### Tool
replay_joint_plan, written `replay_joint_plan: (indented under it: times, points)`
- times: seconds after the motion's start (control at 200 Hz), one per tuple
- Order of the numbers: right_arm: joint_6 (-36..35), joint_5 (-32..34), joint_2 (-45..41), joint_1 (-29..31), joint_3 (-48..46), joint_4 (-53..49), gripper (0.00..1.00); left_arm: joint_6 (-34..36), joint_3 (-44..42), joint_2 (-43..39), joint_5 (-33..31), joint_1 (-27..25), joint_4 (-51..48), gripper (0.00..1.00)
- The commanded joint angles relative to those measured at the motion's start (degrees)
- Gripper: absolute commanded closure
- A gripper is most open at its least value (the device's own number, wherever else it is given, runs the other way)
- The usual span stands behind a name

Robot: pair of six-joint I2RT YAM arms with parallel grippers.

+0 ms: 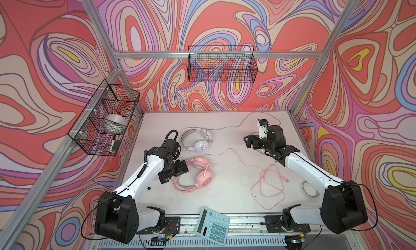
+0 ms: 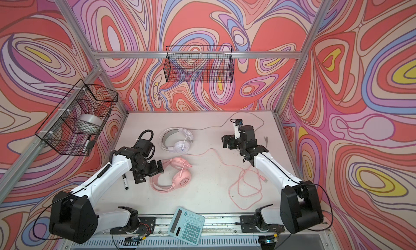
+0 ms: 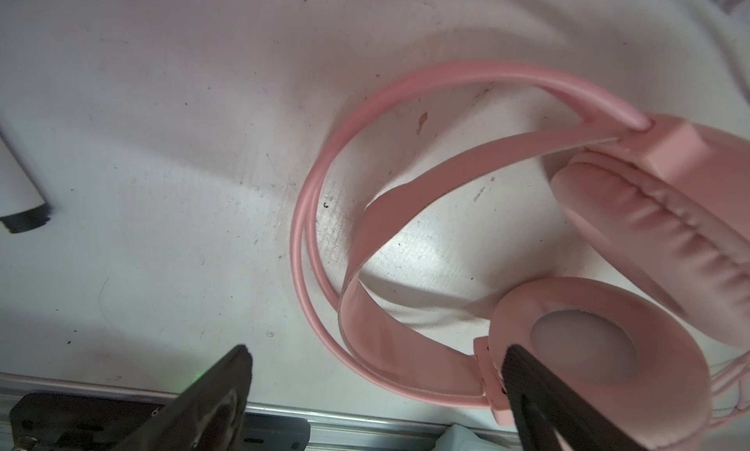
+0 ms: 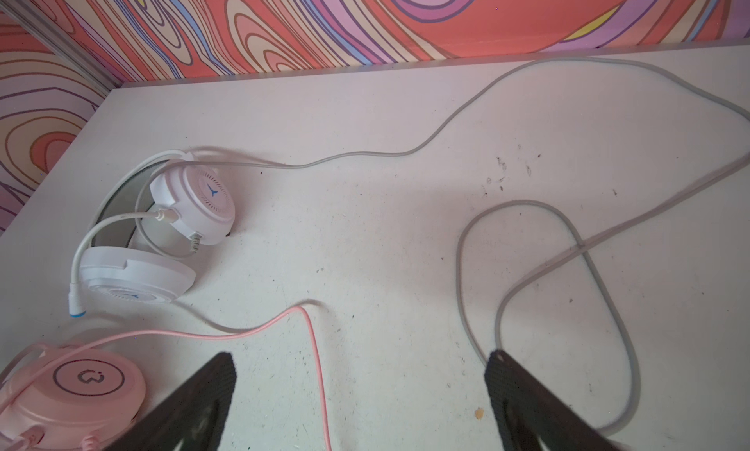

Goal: Wrap the headphones
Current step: 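Lower the left gripper onto the pink headset while the right gripper approaches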

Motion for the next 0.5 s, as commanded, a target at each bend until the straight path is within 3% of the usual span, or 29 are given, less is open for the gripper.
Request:
replay_joint_plan:
  times: [0.0, 0.155, 0.311, 0.496]
  points:
    - [1.8, 1.2, -0.9, 0.8, -1.5, 1.6, 0.02, -5.4, -3.1, 0.0, -1.6, -0.3, 1.2, 0.00]
    - [2.3, 1.0, -0.8, 1.1, -2.0, 2.0, 0.01, -6.9, -6.2, 1.0, 0.5, -0.5, 5.2, 0.00]
    - [2.6, 1.0, -0.8, 1.4, -2.2, 2.3, 0.01, -7.0, -6.6, 2.9, -2.1, -0.5, 6.0, 0.00]
    - [3.2, 1.3, -0.9, 1.7, -2.9, 2.7, 0.02, -8.8, -9.6, 4.7, -0.3, -0.5, 11.1, 0.10]
